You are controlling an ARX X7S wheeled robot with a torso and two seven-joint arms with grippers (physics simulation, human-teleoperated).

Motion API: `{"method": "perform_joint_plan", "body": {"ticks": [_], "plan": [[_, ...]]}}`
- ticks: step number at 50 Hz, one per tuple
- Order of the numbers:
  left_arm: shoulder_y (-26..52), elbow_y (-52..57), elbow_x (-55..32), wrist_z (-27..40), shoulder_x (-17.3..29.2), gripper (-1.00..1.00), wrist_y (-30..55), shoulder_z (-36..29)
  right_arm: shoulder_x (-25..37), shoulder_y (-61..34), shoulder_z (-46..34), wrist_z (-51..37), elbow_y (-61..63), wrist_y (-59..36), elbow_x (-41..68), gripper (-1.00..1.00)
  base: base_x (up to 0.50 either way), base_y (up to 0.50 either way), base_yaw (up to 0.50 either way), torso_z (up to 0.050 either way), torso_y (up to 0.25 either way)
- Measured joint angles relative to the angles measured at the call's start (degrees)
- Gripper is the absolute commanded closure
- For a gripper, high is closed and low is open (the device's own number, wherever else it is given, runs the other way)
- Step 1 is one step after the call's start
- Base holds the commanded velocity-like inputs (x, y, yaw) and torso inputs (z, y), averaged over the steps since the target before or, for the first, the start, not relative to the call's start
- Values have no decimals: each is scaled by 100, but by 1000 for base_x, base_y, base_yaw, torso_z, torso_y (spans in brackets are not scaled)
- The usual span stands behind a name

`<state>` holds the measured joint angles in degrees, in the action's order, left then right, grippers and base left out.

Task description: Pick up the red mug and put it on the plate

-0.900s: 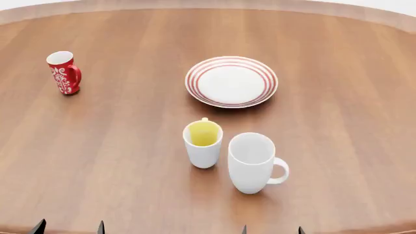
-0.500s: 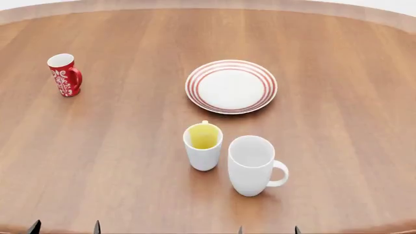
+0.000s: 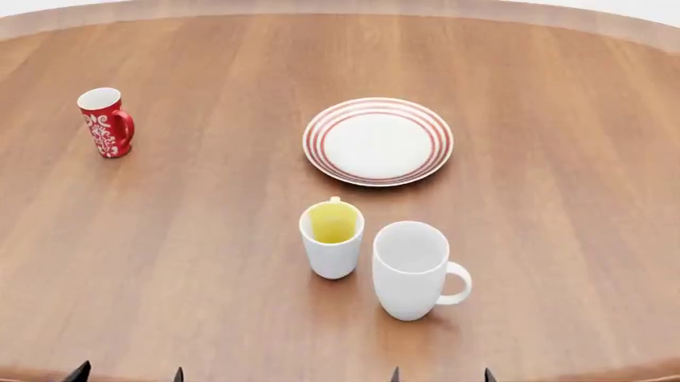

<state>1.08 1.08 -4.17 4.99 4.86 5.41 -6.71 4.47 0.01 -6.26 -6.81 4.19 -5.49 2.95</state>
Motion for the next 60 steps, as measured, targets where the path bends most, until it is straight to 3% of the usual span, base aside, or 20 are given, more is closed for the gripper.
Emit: {"method": "perform_joint_plan", "body": {"ticks": [8,32,48,60], "plan": [[35,282,-86,60,83,-100,327,-76,74,-47,-55,-90,278,-369,109,-100,0,0,0,0,0],[1130,2556,-469,271,353,-100,3030,-211,384,-996,64,-389,2350,-3123,709,-100,0,0,0,0,0],[1395,2805,-605,342,420,-100,3410,-235,447,-1280,124,-572,2643,-3595,838,-100,0,0,0,0,0],[1460,2789,-689,379,468,-100,3434,-215,570,-1575,729,-847,2577,-3899,956,-100,0,0,0,0,0]]}}
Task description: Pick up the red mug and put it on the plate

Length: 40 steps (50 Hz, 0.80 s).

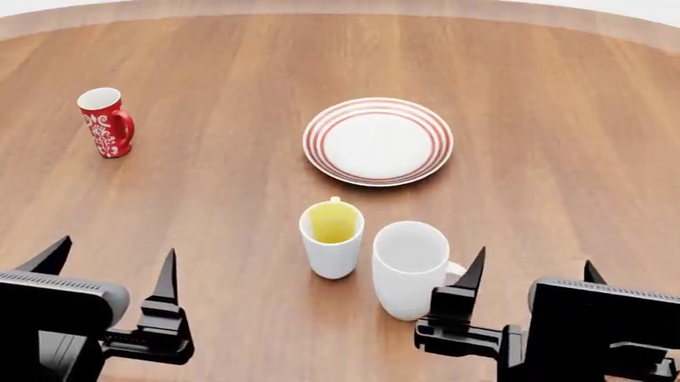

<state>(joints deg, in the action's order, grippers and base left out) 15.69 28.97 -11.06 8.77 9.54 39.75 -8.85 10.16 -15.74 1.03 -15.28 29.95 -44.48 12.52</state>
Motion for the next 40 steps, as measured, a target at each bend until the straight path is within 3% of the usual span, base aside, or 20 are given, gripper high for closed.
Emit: {"method": "perform_joint_plan", "body": {"ticks": [12,40], "plan": [[18,-48,-65,37,49,-100,-39,21,158,-139,451,-175,24,-254,80,-100,29,0,0,0,0],[17,-196,-192,114,132,-100,-190,27,285,-280,582,-294,3,-546,223,-100,491,0,0,0,0]]}}
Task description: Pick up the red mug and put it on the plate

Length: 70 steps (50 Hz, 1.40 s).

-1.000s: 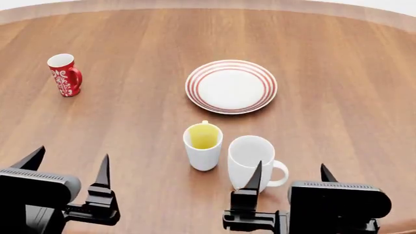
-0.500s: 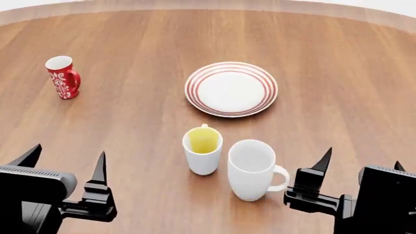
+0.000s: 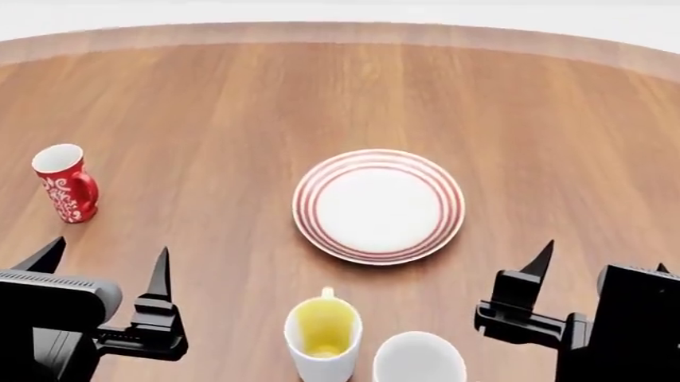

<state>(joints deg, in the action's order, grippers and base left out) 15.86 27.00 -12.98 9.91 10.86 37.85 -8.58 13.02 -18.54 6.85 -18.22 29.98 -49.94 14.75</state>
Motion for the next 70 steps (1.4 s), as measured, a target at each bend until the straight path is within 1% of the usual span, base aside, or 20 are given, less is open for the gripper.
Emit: {"method": "perform_joint_plan", "body": {"ticks": [44,55,65,70], "plan": [[29,-99,-138,114,113,-100,-91,-114,69,-104,-172,-23,-150,-35,155,-100,500,0,0,0,1],[19,-146,-163,136,136,-100,-145,-151,86,-73,-221,-13,-182,52,176,-100,293,0,0,0,1],[18,-192,-194,194,138,-100,-156,-139,91,-47,-239,-31,-235,126,184,-100,0,0,0,0,1],[1,-280,-159,433,78,-100,-109,19,102,-26,-286,-31,-285,155,175,-100,0,0,0,0,0]]}}
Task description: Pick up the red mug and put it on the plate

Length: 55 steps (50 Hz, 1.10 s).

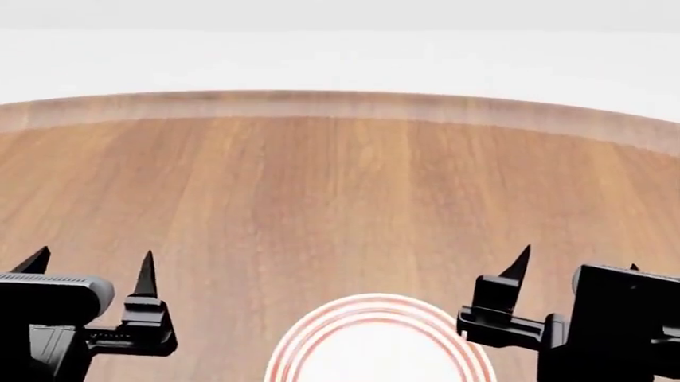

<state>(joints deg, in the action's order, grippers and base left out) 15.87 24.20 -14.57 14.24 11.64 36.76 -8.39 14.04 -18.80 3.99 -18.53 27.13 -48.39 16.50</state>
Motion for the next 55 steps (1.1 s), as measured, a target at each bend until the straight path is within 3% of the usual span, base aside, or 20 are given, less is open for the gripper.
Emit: {"method": "perform_joint_plan", "body": {"ticks": [31,55], "plan": [[-455,-545,270,2613,-718,-100,125,1872,35,34,-158,-25,-269,139,5,-100,0,0,0,0,0],[-64,-1699,-128,2553,-506,-100,36,1780,36,23,-327,-36,-475,278,-3,-100,0,0,0,0,0]]}}
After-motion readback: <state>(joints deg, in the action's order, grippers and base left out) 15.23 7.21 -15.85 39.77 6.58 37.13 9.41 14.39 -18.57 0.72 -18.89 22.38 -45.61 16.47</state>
